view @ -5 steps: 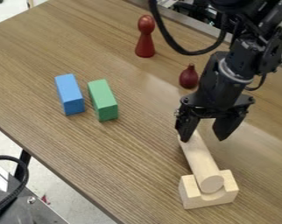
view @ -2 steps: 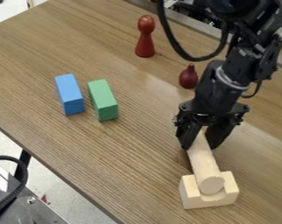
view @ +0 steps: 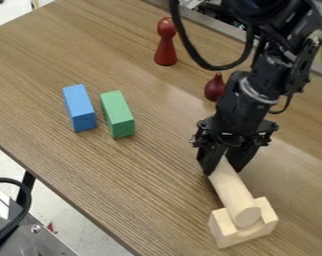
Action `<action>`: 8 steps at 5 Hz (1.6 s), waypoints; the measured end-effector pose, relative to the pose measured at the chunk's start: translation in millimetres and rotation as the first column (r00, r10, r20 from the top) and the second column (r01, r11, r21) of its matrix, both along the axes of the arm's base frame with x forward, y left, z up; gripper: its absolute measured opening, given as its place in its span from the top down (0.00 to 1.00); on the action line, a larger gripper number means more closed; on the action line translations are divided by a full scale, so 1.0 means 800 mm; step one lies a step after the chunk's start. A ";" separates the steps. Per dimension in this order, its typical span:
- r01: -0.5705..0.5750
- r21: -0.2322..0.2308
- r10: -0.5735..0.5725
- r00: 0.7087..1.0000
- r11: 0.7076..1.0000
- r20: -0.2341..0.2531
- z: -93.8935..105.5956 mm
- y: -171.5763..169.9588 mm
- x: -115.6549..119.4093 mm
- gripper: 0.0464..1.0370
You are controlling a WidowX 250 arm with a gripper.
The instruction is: Balancing the cylinder on the arch
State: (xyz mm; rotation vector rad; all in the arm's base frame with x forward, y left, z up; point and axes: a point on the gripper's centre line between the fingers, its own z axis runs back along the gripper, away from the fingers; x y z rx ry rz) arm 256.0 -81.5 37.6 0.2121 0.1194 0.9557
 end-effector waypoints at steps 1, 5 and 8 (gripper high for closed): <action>0.009 -0.009 -0.009 1.000 1.000 0.008 0.014 -0.001 -0.017 0.50; 0.000 0.079 -0.010 0.991 0.997 0.132 0.032 -0.035 -0.033 0.50; -0.116 0.085 0.103 0.985 0.990 0.141 0.016 -0.042 -0.025 0.50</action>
